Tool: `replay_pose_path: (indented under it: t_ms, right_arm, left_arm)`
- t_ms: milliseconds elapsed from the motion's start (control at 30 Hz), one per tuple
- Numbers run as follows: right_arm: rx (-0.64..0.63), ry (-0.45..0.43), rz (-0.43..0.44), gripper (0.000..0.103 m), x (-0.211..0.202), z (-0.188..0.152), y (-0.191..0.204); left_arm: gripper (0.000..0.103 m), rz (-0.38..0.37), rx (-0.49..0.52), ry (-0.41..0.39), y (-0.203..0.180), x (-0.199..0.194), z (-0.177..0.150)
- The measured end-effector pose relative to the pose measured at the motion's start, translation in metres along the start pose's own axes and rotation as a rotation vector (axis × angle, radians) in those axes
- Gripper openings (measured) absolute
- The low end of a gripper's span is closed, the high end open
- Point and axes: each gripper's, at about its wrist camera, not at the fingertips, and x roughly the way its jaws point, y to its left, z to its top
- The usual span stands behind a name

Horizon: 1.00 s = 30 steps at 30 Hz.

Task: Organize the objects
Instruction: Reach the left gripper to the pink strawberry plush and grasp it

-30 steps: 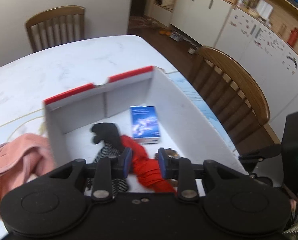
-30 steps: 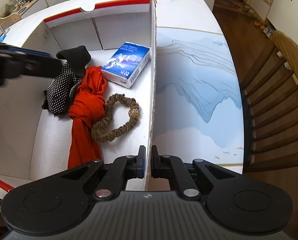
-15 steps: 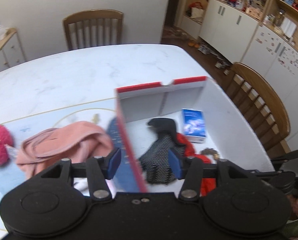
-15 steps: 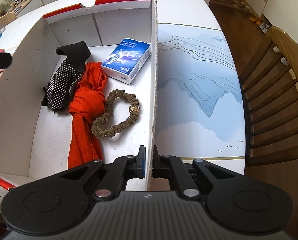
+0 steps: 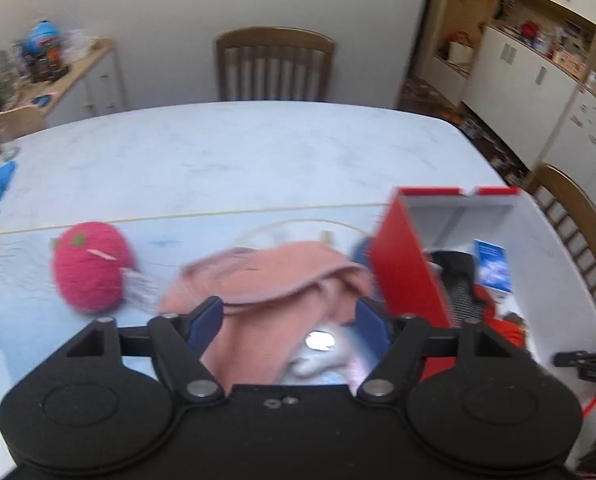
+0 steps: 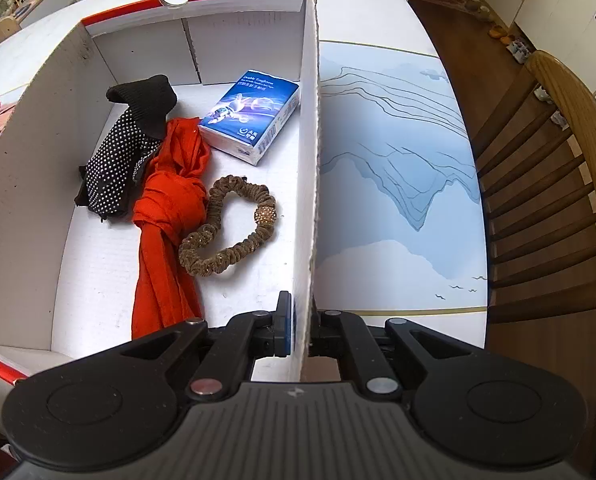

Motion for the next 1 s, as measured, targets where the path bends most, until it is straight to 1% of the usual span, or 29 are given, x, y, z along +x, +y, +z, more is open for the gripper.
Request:
replay_pose_path:
  t_ms: [67, 100, 167, 233, 367, 467, 600, 733, 933, 1000]
  right_arm:
    - [-0.002, 0.005, -0.007, 0.005, 0.001, 0.002, 0.001]
    - [-0.001, 0.005, -0.011, 0.005, 0.002, 0.002, 0.001]
    - [0.011, 0.008, -0.013, 0.005, 0.003, 0.004, 0.001]
    - [0.02, 0.012, -0.019, 0.005, 0.004, 0.006, 0.001]
    - [0.034, 0.021, -0.033, 0.005, 0.007, 0.009, 0.002]
    - [0.045, 0.024, -0.036, 0.005, 0.008, 0.012, 0.003]
    - [0.061, 0.028, -0.036, 0.005, 0.01, 0.016, 0.004]
    - [0.058, 0.031, -0.042, 0.006, 0.01, 0.018, 0.007]
    - [0.06, 0.035, -0.044, 0.006, 0.01, 0.017, 0.008]
    - [0.069, 0.036, -0.043, 0.006, 0.011, 0.018, 0.007]
  left_arm:
    - [0.084, 0.03, -0.016, -0.01, 0.018, -0.001, 0.003]
    - [0.086, 0.044, -0.023, -0.016, 0.027, -0.002, 0.003]
    - [0.096, 0.07, -0.026, -0.028, 0.043, -0.003, 0.005]
    - [0.101, 0.097, -0.039, -0.033, 0.057, -0.001, 0.008]
    - [0.102, 0.121, -0.091, -0.013, 0.085, 0.007, 0.014]
    - [0.102, 0.145, -0.097, -0.012, 0.1, 0.017, 0.02]
    - [0.102, 0.219, -0.104, -0.005, 0.121, 0.035, 0.026]
    - [0.102, 0.268, -0.119, 0.02, 0.144, 0.06, 0.034]
    - [0.102, 0.304, -0.153, 0.085, 0.17, 0.096, 0.041]
    - [0.102, 0.285, -0.172, 0.088, 0.174, 0.103, 0.042]
